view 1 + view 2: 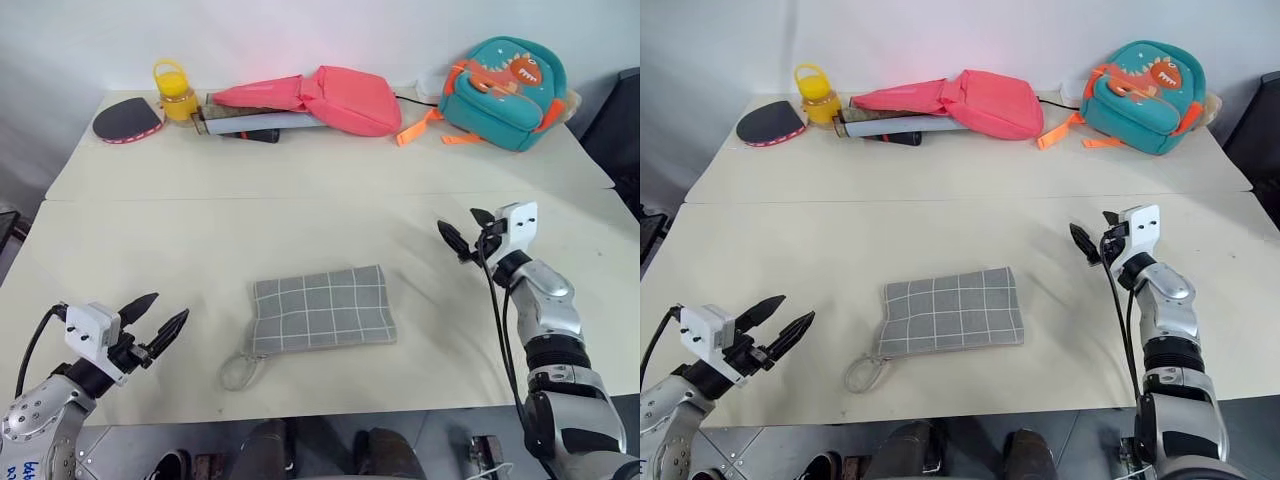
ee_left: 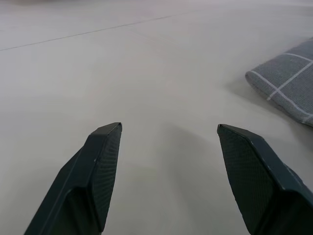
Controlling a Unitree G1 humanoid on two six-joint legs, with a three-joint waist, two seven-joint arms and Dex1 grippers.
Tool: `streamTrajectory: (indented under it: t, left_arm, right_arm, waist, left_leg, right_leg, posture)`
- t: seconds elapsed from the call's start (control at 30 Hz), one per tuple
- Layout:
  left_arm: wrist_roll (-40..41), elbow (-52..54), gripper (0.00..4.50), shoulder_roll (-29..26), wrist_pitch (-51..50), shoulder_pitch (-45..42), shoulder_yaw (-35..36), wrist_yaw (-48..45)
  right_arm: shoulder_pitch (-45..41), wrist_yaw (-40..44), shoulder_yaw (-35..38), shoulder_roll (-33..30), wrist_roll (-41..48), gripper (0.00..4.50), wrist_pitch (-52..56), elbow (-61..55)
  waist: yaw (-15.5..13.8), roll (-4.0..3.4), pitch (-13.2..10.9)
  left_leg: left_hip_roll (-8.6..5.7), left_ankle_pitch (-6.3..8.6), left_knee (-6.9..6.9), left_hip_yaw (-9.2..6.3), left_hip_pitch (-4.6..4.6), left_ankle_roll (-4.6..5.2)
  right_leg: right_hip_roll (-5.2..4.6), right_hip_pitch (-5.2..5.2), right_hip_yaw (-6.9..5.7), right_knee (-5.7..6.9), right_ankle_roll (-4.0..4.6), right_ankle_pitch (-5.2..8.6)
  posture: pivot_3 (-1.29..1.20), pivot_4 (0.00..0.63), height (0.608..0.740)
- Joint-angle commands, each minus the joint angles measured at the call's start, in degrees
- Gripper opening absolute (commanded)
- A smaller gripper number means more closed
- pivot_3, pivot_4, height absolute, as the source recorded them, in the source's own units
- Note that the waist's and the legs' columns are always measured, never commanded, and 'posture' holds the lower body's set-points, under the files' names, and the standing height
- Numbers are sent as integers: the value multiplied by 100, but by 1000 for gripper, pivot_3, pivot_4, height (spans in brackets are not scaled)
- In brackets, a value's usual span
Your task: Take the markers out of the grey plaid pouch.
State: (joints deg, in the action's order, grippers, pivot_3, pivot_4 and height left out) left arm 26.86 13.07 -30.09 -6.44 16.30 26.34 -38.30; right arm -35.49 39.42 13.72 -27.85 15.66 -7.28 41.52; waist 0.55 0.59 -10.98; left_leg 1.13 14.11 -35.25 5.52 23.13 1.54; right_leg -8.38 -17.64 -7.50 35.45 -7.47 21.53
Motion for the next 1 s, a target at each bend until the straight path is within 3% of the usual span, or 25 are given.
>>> streamTrajectory:
  t: [0.03,0.23,0.27,0.33,0.47,0.63,0.67,1.0]
  left_arm:
    - [38,228,3309,-3,162,44,59,-61]
    - [-29,307,3309,-94,167,61,-57,-215]
    - [-2,284,3309,-67,267,27,-47,-277]
    - [10,237,3309,-15,374,-57,-11,-279]
    - [-237,81,3309,12,924,-214,-73,-348]
    - [-1120,-424,3309,-154,2011,-495,-367,-355]
    - [-1300,-566,3309,-174,2325,-581,-458,-376]
    - [-2492,-1979,3309,-540,4639,-1250,-1390,-427]
  right_arm:
    - [-60,-18,25,-95,7,4118,23,-321]
    - [126,363,-22,-64,312,4118,488,-1217]
    - [188,512,-11,-31,479,3951,657,-1462]
    - [395,904,-157,-12,761,3462,1054,-2124]
    - [1180,1988,-920,-230,1416,2072,2065,-4005]
    - [1562,1867,-1493,-134,931,185,2013,-4562]
    - [1585,1735,-1596,-81,710,32,1866,-4492]
    - [1570,1325,-2263,39,-637,32,823,-3841]
  waist:
    - [7,0,0]
    - [42,-2,-1]
    - [49,-2,-1]
    - [52,-2,-1]
    - [52,-3,0]
    - [49,-2,0]
    - [40,-1,1]
    - [-24,2,3]
  left_leg:
    - [0,0,0,0,0,0]
    - [3,0,2,-1,1,0]
    - [3,0,2,-1,1,-1]
    - [4,1,3,-3,1,0]
    - [9,6,8,-9,2,-2]
    - [4,8,8,0,1,0]
    - [4,7,7,0,0,-1]
    - [1,6,9,34,3,1]
  right_leg:
    - [0,0,0,0,0,0]
    - [-5,-2,4,0,0,0]
    - [-5,-2,5,1,0,0]
    - [-7,-2,5,0,0,0]
    - [-10,-1,8,-3,0,0]
    - [-10,-3,-5,-11,0,0]
    - [-9,-5,-8,-17,0,0]
    - [-7,-46,-7,19,0,0]
  posture:
    - [0,150,740]
    - [0,150,740]
    - [0,150,740]
    - [0,150,740]
    - [0,150,740]
    - [0,150,740]
    - [0,150,740]
    - [0,150,740]
